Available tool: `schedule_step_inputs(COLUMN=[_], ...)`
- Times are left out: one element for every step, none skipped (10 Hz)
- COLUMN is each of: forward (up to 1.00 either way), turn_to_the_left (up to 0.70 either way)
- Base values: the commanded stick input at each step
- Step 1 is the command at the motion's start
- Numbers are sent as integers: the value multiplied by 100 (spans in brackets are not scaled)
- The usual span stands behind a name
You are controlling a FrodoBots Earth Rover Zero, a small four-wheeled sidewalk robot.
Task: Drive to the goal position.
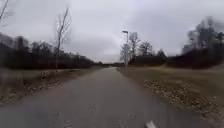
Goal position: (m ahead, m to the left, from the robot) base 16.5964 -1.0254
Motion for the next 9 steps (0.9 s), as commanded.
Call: schedule_step_inputs(forward=[91,91,91,91,91,91,91,91,91], turn_to_the_left=[0,0,0,0,0,0,0,0,0])
